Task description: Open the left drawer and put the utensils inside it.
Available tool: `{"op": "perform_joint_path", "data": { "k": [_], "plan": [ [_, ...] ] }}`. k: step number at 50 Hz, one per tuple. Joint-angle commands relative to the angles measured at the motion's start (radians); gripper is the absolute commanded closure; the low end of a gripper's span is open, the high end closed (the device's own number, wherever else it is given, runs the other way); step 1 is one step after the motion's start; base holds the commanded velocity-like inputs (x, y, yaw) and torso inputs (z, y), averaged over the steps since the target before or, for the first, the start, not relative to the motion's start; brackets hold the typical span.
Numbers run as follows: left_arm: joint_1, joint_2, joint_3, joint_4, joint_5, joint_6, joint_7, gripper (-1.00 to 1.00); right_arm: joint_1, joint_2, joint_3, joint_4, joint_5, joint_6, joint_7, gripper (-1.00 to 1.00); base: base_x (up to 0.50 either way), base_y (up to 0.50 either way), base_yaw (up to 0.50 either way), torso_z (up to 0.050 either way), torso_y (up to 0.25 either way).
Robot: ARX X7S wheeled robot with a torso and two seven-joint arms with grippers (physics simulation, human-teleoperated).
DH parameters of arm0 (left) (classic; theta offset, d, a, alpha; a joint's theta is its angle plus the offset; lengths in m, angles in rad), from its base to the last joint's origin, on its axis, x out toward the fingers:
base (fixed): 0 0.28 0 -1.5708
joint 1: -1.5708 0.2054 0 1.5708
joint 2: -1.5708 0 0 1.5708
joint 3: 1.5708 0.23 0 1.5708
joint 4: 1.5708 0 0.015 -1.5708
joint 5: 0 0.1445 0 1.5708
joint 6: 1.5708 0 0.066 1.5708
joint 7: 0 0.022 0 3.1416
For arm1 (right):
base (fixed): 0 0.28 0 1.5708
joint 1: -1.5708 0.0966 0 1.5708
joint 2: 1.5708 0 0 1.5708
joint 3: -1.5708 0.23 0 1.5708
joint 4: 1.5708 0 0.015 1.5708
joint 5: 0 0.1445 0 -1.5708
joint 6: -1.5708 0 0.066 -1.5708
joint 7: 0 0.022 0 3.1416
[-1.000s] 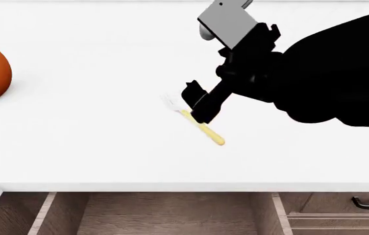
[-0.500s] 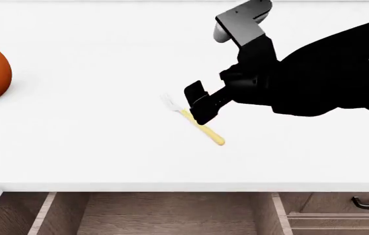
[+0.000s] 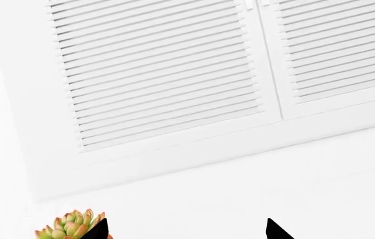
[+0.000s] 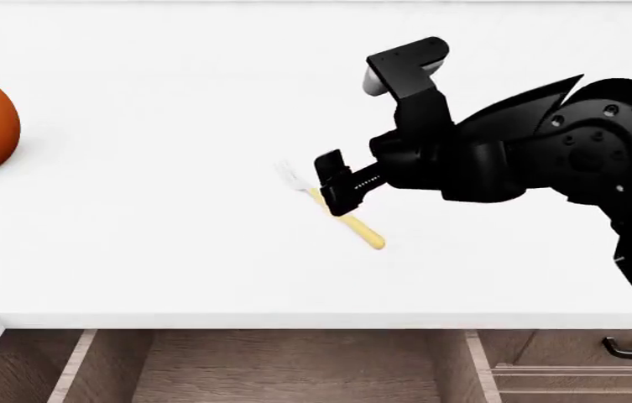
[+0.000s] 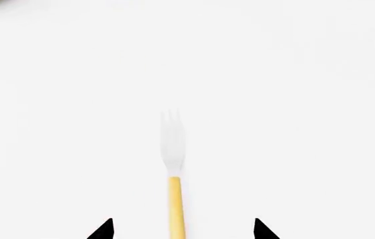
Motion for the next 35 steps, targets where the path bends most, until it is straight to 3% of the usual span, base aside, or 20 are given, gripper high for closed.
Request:
{"op": "perform_joint_path", "data": {
  "k": [1,35],
  "plan": [
    [0.005,0.007,-0.004,0.0,-0.001,-0.006,-0.002,-1.0,-0.021,-0.058,-0.041,0.093,-0.071,-0.038,-0.071,-1.0,0.0,0.0,0.0,0.0,0.0],
    [0.016,0.015,-0.011,0.003,0.003,-0.009,-0.002,-1.0,-0.057,-0.158,-0.091,0.292,-0.144,-0.097,-0.212,-1.0,0.0,0.0,0.0,0.0,0.0]
  ]
}}
